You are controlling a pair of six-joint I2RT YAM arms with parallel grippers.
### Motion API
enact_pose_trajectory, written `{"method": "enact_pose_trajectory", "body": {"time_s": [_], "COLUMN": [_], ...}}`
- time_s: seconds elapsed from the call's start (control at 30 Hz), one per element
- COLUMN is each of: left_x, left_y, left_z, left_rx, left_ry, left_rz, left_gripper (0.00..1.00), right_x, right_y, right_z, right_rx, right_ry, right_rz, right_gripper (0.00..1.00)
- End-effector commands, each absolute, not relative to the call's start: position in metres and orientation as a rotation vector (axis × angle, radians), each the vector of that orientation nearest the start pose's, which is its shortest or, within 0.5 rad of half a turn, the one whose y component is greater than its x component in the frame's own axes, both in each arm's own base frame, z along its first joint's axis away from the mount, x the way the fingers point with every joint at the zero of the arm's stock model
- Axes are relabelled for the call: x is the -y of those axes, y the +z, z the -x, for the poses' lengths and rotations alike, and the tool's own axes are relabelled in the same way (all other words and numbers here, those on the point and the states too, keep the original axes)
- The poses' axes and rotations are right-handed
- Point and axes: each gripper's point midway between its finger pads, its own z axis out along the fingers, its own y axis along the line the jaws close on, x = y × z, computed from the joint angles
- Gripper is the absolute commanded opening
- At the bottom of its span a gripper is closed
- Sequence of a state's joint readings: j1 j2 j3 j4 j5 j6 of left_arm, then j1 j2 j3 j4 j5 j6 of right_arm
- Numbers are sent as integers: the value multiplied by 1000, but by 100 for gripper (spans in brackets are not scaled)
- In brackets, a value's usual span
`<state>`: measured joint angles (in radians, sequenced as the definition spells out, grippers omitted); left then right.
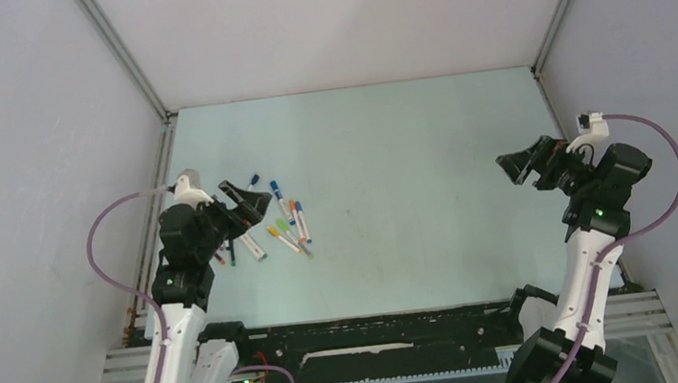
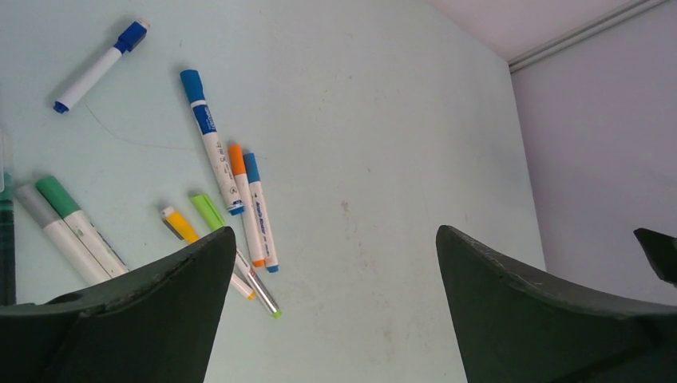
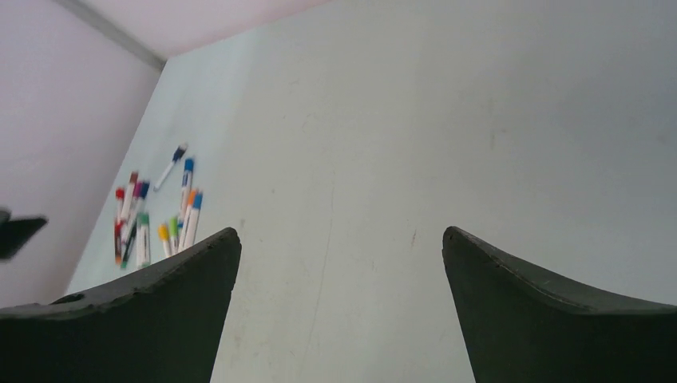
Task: Open the pen caps
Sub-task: Pick up the pen from the center of the board.
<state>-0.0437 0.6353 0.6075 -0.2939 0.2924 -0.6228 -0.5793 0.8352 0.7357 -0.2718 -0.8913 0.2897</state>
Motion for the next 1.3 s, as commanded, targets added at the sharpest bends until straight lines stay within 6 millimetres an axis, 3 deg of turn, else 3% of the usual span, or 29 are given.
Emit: {"method": "enact_pose_trajectory", "body": {"time_s": [0.0,0.13,0.27,0.47,0.53,0.67,0.87,1.27], "left_x": [87,85,76,61,61,71,82,101], "left_y": [202,191,176,155,142,118,102,48], "left_z": [-265,-264,-265,-274,-279,-284,-294,-294], "left_rx": [-1948,-1991,-2069,-2147,-2202,-2244,-2246,-2459], "left_ry": [-756,-701,-494,-168,-114,-142,-194,-141], "left_rz": [430,447,464,645,682,751,851,910], "left_gripper": [98,98,98,98,94,77,58,47], "right_x": [-18,-34,-45,-39,-39,-43,-43,-42], "right_y": [253,245,229,215,211,208,207,202], "right_z": [-265,-256,-249,-255,-257,-258,-258,-259], "right_rx": [-1758,-1749,-1768,-1824,-1839,-1850,-1854,-1870], "right_ry": [703,713,701,610,602,602,598,597], "right_rz": [150,310,430,439,442,464,470,469], "right_gripper": [100,100,100,100,100,100,100,100]}}
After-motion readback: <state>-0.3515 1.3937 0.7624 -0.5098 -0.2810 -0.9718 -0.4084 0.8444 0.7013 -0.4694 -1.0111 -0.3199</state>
